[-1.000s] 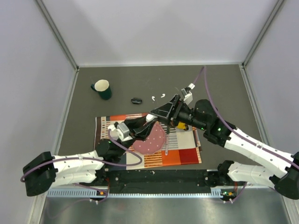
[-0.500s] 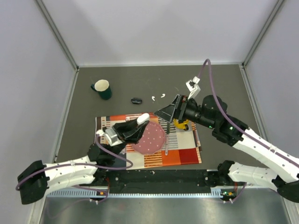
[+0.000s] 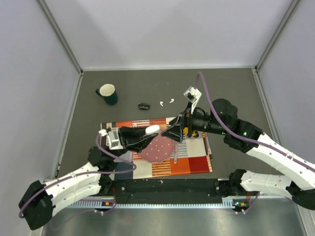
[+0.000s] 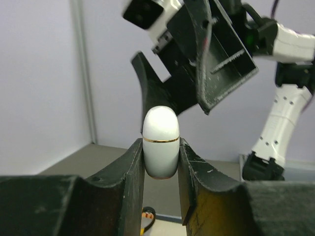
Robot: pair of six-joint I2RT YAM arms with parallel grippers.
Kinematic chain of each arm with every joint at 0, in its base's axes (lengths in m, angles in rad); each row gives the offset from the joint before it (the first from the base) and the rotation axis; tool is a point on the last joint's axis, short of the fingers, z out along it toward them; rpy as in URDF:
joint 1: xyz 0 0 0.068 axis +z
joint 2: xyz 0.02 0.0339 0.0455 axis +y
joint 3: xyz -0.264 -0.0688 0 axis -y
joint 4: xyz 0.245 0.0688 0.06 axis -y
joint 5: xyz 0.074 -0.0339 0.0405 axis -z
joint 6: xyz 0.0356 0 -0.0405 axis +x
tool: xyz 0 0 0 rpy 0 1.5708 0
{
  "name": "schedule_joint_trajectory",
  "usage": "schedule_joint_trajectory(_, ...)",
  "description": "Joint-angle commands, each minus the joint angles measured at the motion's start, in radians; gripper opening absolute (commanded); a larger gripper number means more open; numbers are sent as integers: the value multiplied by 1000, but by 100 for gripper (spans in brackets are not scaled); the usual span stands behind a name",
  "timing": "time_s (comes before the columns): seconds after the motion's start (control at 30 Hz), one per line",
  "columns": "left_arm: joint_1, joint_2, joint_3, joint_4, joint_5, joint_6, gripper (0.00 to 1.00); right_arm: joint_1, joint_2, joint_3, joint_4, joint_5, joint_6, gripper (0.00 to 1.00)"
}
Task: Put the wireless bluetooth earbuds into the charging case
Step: Open the charging case.
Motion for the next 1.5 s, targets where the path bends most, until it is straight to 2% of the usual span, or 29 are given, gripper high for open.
schedule_joint_trajectory(0.0, 11, 58, 87, -18, 215, -39, 0, 24, 27, 82, 21, -19, -62, 82)
schedule_joint_trajectory(0.2, 11, 100, 96, 17, 232, -43, 0, 32, 51, 90, 12, 19, -68, 81)
schedule_joint_trajectory(0.67, 19, 45, 44, 37, 120, -29, 0, 70, 41, 67, -3, -4, -122, 80)
schedule_joint_trajectory(1.07, 20, 35, 64, 26, 235, -51, 0, 70, 48, 70, 14, 131, -62, 80)
schedule_joint_trajectory(1.47, 20, 15, 68, -21, 306, -39, 0, 70, 58, 106, 49, 111, -28, 81)
